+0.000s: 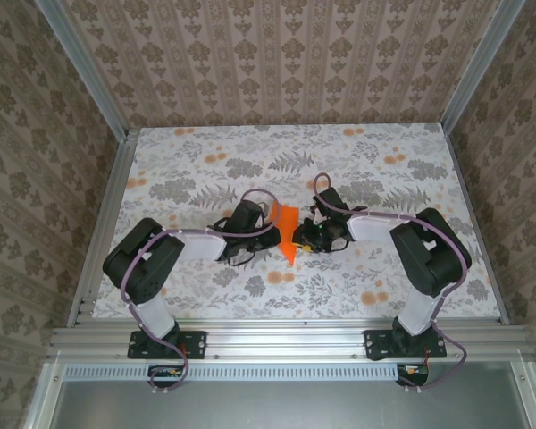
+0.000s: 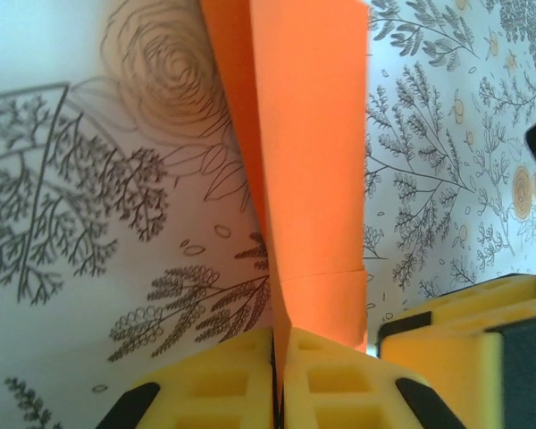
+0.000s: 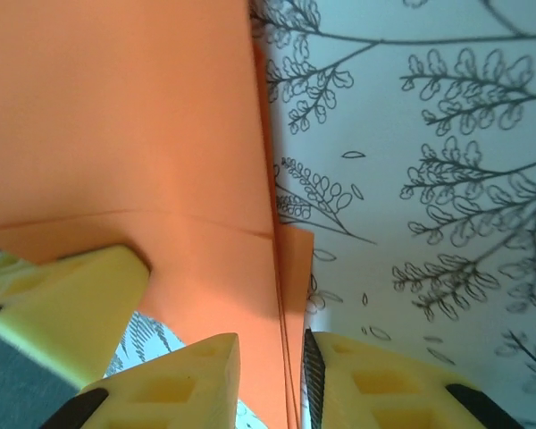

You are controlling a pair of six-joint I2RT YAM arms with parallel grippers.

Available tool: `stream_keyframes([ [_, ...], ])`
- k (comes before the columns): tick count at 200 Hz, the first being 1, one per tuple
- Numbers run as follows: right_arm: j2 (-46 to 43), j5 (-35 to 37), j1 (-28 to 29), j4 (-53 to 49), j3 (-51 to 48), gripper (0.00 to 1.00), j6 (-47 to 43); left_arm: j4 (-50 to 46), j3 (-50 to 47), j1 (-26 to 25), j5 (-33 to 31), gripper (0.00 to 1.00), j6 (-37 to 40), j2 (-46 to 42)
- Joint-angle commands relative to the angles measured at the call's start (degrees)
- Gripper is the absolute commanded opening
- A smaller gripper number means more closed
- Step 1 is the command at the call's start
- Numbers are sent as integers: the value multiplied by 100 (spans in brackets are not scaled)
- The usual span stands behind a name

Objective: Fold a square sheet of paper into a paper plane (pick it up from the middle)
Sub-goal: Fold the wing for the fifth time at the center of the table.

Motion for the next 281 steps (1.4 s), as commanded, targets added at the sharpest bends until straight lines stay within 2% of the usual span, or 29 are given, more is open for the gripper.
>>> stream_keyframes([
  [1,-411,241,-71,-216,-45,28,-595,-458,333,81,71,7,1135,65],
  [30,-420,238,-66,-150,-47,25,-896,-991,664,221,604,6,2107,96],
  [62,37,184,-119,-35,201,19,-933,-1158,878,371,1086,4,2654,288],
  [111,475,-90,-326,-12,696,17,-1113,-1327,1262,462,1653,3,3042,656],
  [160,744,-361,-401,-63,793,13,-1329,-1437,1565,488,1692,2,3166,902],
  [221,714,-303,-406,-110,514,13,-1398,-1238,1646,545,1639,6,2875,1032],
  [237,789,-159,-426,-163,502,13,-1365,-1117,1626,541,1634,10,2651,1047],
  [250,805,-18,-423,-147,469,13,-1280,-882,1535,541,1675,18,2361,1023],
  [270,794,178,-424,-13,332,13,-978,-298,1226,532,1727,28,1743,962],
  [281,797,257,-427,48,271,13,-772,120,1005,524,1758,30,1395,920],
])
